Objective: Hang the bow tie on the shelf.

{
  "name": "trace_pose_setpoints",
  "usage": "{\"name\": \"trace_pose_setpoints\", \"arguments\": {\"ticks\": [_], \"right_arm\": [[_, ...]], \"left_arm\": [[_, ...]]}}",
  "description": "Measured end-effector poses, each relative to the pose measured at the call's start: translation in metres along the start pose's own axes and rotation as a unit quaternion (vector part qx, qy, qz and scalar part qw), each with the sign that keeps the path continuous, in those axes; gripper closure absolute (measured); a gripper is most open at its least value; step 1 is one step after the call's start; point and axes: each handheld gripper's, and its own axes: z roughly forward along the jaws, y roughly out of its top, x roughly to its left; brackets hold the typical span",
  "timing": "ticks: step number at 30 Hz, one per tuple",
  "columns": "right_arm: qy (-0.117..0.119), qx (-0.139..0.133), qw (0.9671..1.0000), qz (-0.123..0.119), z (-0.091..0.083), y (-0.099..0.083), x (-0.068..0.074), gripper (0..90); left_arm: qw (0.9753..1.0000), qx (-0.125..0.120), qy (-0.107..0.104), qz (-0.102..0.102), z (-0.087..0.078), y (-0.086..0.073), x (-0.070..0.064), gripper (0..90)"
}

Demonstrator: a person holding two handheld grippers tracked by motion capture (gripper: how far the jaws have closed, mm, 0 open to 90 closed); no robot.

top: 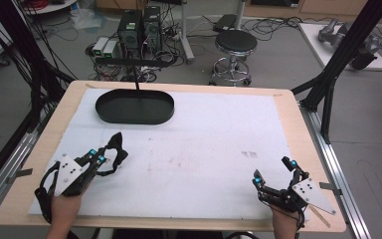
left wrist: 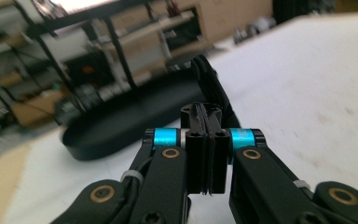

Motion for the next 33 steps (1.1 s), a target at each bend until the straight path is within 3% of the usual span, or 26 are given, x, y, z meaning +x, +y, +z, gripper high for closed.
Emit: {"name": "trace_pose_setpoints", "arguments": {"ticks": [3,5,9,16,20,26,33], "right_arm": [[0.000,0.002,1.0000,-0.001,0.001,-0.001,0.000,0.6],[0.002,0.002,1.0000,-0.001,0.001,-0.001,0.000,0.6],[0.001,0.002,1.0000,-0.001,0.001,-0.001,0.000,0.6],[0.003,0.005,1.0000,0.000,0.002,-0.002,0.001,0.6],[0.003,0.005,1.0000,-0.001,0.002,-0.002,0.000,0.6],[0.004,0.008,1.0000,0.000,0.003,-0.003,0.001,0.6],[0.005,0.009,0.9999,-0.007,0.005,-0.004,0.002,0.6]], "left_arm": [[0.9989,-0.038,0.027,-0.003,-0.004,0.008,0.002,88.6],[0.9959,-0.077,0.049,-0.005,-0.008,0.014,0.003,88.6],[0.9889,-0.131,0.064,-0.027,-0.007,0.023,0.009,88.6],[0.9820,-0.170,0.077,-0.027,0.005,0.035,0.022,88.6],[0.9783,-0.189,0.074,-0.041,0.016,0.044,0.033,88.5],[0.9766,-0.198,0.079,-0.031,0.032,0.055,0.046,88.5],[0.9738,-0.204,0.089,-0.045,0.054,0.056,0.067,88.6]]}}
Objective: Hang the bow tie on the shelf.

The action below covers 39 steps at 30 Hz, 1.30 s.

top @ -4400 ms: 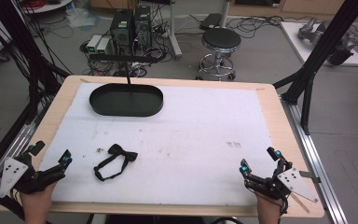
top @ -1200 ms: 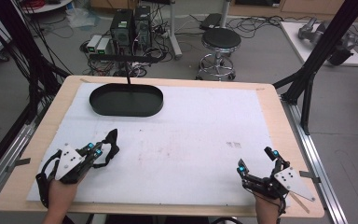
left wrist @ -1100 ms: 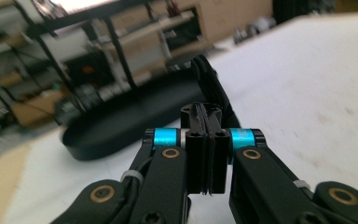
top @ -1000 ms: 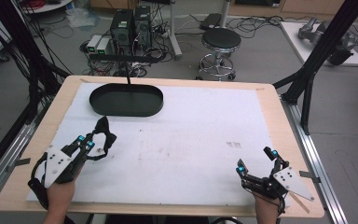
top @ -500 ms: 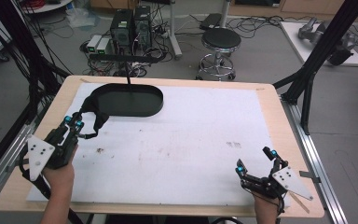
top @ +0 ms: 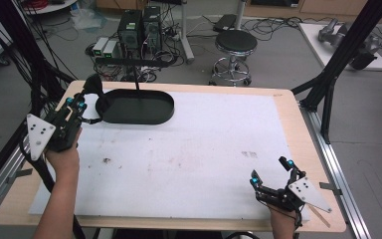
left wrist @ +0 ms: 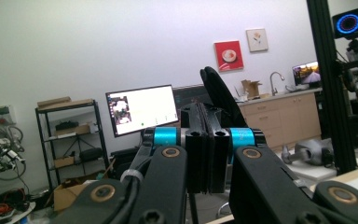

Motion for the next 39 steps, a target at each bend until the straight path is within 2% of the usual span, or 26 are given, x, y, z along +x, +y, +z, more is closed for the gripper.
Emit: {"name": "trace_pose_setpoints", "arguments": {"ticks": [3,9,16,21,24,26,29,32,34,35,39], "right_arm": [[0.001,0.002,1.0000,0.001,0.001,-0.001,0.000,0.6],[0.001,0.003,1.0000,0.002,0.002,-0.002,0.000,0.6],[0.001,0.006,1.0000,-0.008,0.003,-0.002,-0.001,0.6],[0.003,0.006,0.9999,-0.008,0.003,-0.002,-0.001,0.6],[0.004,0.005,1.0000,-0.004,0.003,-0.002,-0.002,0.6],[0.002,0.005,1.0000,-0.003,0.002,-0.002,-0.004,0.6],[-0.002,0.006,1.0000,0.001,0.001,-0.002,-0.006,0.6],[-0.004,0.006,1.0000,-0.003,0.001,-0.003,-0.008,0.6],[-0.005,0.010,0.9999,0.001,0.001,-0.005,-0.009,0.6],[-0.005,0.012,0.9999,0.003,0.001,-0.005,-0.010,0.6],[-0.003,0.012,0.9999,0.003,0.001,-0.005,-0.010,0.6]], "left_arm": [[1.0000,-0.002,0.006,-0.008,0.011,-0.006,0.007,88.5],[0.9999,0.002,0.002,-0.015,0.041,-0.016,0.022,88.5],[1.0000,0.002,-0.001,-0.003,0.069,-0.017,0.031,88.5],[0.9999,0.012,0.004,0.001,0.090,-0.023,0.040,88.5],[0.9999,0.014,0.007,-0.002,0.098,-0.028,0.046,88.6],[0.9998,0.005,0.010,-0.015,0.104,-0.031,0.049,88.5],[0.9998,0.016,0.011,-0.007,0.113,-0.038,0.053,88.5],[0.9994,0.022,0.017,-0.022,0.121,-0.044,0.057,88.5],[0.9994,0.016,0.028,-0.015,0.124,-0.051,0.059,88.5],[0.9991,0.029,0.027,-0.018,0.127,-0.057,0.063,88.5],[0.9986,0.037,0.034,-0.018,0.131,-0.064,0.067,88.5]]}}
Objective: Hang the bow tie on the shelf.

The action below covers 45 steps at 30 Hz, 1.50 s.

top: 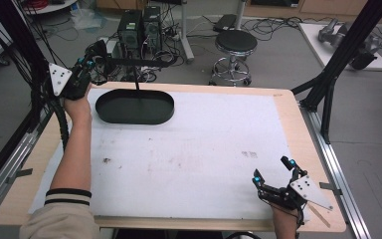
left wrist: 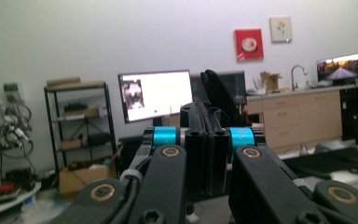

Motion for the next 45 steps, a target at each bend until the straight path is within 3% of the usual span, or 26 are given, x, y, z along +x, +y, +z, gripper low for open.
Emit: {"name": "trace_pose_setpoints", "arguments": {"ticks": [5,8,12,17,23,29,32,35,39,45], "right_arm": [[0.005,-0.002,1.0000,-0.006,0.002,0.002,0.002,0.6],[0.010,-0.003,0.9999,-0.012,0.005,0.003,0.004,0.6],[0.013,0.001,0.9998,-0.012,0.006,0.003,0.007,0.6],[0.015,-0.001,0.9997,-0.018,0.007,0.004,0.009,0.6],[0.018,0.001,0.9995,-0.026,0.009,0.004,0.011,0.6],[0.019,0.002,0.9995,-0.025,0.009,0.003,0.012,0.6],[0.020,0.002,0.9996,-0.022,0.008,0.004,0.013,0.6],[0.020,-0.001,0.9995,-0.024,0.008,0.005,0.013,0.6],[0.021,-0.001,0.9995,-0.023,0.009,0.005,0.014,0.6],[0.020,-0.006,0.9994,-0.026,0.009,0.005,0.015,0.6]], "left_arm": [[1.0000,0.007,0.003,-0.003,0.009,-0.005,0.007,88.5],[0.9998,0.011,0.012,0.008,0.013,-0.010,0.008,88.5],[0.9989,0.043,0.019,-0.003,0.017,-0.025,0.012,88.5],[0.9977,0.062,0.026,0.005,0.020,-0.035,0.013,88.5],[0.9959,0.087,0.025,0.002,0.019,-0.044,0.019,88.2],[0.9963,0.081,0.029,0.003,0.015,-0.044,0.020,87.1],[0.9949,0.095,0.033,-0.007,0.013,-0.047,0.022,72.3],[0.9949,0.094,0.036,-0.010,0.009,-0.046,0.022,62.7],[0.9948,0.084,0.038,-0.042,0.004,-0.041,0.023,37.9],[0.9944,0.084,0.037,-0.052,-0.015,-0.030,0.023,26.9]]}}
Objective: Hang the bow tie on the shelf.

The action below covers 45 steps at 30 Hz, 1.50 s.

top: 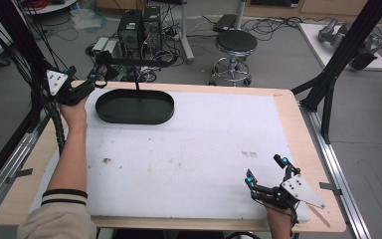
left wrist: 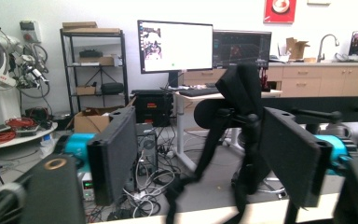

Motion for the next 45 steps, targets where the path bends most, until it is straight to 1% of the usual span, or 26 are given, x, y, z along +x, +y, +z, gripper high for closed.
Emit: {"name": "trace_pose_setpoints", "arguments": {"ticks": [1,4,7,10,12,14,17,18,20,22,26,30,32,35,38,39,40,42,44,45], "right_arm": [[-0.001,0.001,1.0000,0.003,-0.001,0.000,0.000,0.6],[-0.006,-0.003,1.0000,0.003,-0.002,0.000,0.000,0.6],[-0.014,-0.007,0.9999,0.003,-0.004,0.000,-0.001,0.6],[-0.023,-0.006,0.9997,0.001,-0.005,-0.002,-0.001,0.6],[-0.027,-0.004,0.9996,0.001,-0.006,-0.003,-0.002,0.6],[-0.034,-0.003,0.9994,-0.002,-0.007,-0.004,-0.002,0.6],[-0.048,-0.013,0.9988,-0.003,-0.011,-0.003,-0.002,0.6],[-0.054,-0.018,0.9983,-0.007,-0.012,-0.002,-0.003,0.7],[-0.060,-0.019,0.9980,-0.002,-0.014,-0.001,-0.004,0.7],[-0.065,-0.022,0.9977,-0.003,-0.015,0.000,-0.004,0.6],[-0.066,-0.024,0.9975,0.002,-0.019,0.002,-0.004,0.6],[-0.065,-0.030,0.9973,0.017,-0.021,0.004,-0.004,0.6],[-0.065,-0.026,0.9973,0.023,-0.022,0.005,-0.004,0.6],[-0.064,-0.021,0.9973,0.029,-0.022,0.007,-0.004,0.6],[-0.063,-0.014,0.9976,0.026,-0.020,0.007,-0.004,0.7],[-0.061,-0.011,0.9977,0.028,-0.020,0.007,-0.003,0.7],[-0.059,-0.009,0.9979,0.026,-0.019,0.008,-0.003,0.7],[-0.057,-0.005,0.9981,0.025,-0.019,0.009,-0.002,0.7],[-0.056,-0.003,0.9980,0.029,-0.018,0.009,-0.002,0.7],[-0.053,-0.001,0.9981,0.030,-0.017,0.009,-0.002,0.7]], "left_arm": [[1.0000,-0.003,0.000,-0.004,-0.004,0.002,0.000,26.0],[0.9999,-0.010,-0.003,-0.012,-0.020,0.008,-0.001,24.3],[0.9996,-0.020,-0.007,-0.016,-0.040,0.015,-0.005,23.2],[0.9994,-0.031,-0.010,-0.013,-0.061,0.022,-0.008,22.1],[0.9994,-0.030,-0.014,-0.013,-0.075,0.026,-0.009,20.8],[0.9992,-0.028,-0.020,-0.019,-0.091,0.029,-0.010,20.3],[0.9989,-0.028,-0.030,-0.024,-0.116,0.030,-0.011,19.0],[0.9989,-0.024,-0.032,-0.025,-0.120,0.030,-0.011,18.3],[0.9985,-0.024,-0.041,-0.028,-0.139,0.029,-0.012,17.5],[0.9982,-0.023,-0.046,-0.031,-0.151,0.028,-0.014,16.8],[0.9972,-0.020,-0.061,-0.039,-0.174,0.024,-0.018,16.4],[0.9958,-0.009,-0.083,-0.038,-0.191,0.017,-0.027,16.3],[0.9954,-0.004,-0.089,-0.037,-0.199,0.012,-0.030,16.3],[0.9953,0.000,-0.089,-0.038,-0.210,0.006,-0.032,16.3],[0.9949,-0.004,-0.088,-0.050,-0.218,0.001,-0.031,16.0],[0.9949,-0.004,-0.087,-0.051,-0.220,-0.001,-0.031,16.0],[0.9948,-0.004,-0.087,-0.051,-0.222,-0.004,-0.031,16.0],[0.9952,0.001,-0.086,-0.046,-0.227,-0.010,-0.032,15.9],[0.9951,0.005,-0.087,-0.046,-0.229,-0.017,-0.033,15.9],[0.9949,0.012,-0.089,-0.046,-0.229,-0.019,-0.033,15.8]]}}
